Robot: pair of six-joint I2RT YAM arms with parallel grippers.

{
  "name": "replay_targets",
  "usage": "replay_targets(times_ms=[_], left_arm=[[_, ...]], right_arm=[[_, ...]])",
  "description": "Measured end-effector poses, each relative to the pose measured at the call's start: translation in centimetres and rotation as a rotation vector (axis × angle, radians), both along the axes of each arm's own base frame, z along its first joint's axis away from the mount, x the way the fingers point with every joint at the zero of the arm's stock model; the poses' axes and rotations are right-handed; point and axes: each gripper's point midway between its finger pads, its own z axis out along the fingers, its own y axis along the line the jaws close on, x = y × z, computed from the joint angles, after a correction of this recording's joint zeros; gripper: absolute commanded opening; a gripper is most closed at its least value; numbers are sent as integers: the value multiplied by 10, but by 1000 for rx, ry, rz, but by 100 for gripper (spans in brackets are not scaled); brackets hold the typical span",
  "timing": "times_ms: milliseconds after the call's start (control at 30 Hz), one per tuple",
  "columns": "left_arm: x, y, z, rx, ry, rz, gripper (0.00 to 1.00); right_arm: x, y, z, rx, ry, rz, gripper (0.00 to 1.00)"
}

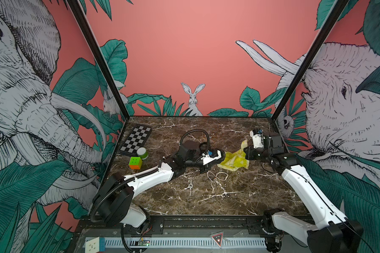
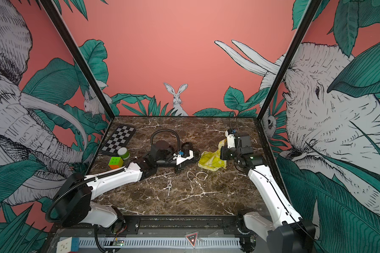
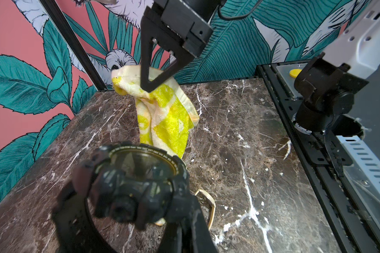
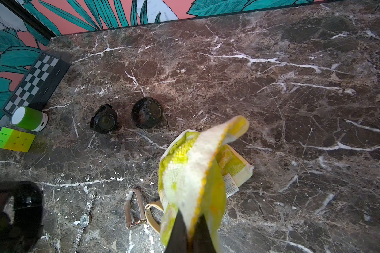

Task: Wipe the watch dial
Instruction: Wipe the dirt from the watch dial, then place the watch at the center of the board.

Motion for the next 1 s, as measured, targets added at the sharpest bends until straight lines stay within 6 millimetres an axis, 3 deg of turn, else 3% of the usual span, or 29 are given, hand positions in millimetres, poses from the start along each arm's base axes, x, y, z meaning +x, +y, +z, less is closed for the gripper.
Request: replay_targets(times_ms=[200,800,1000], left_arm=[[-6,7,7,-15,-18,-1,0],[-19,37,5,-13,-50,72,0],[-4,52,-20,62,-21,202,0]], right_arm=[[-1,0,0,1,1,-1,0],[-3,-1,2,11,10,-12,0],[-3,-1,2,18,13,-18,0]])
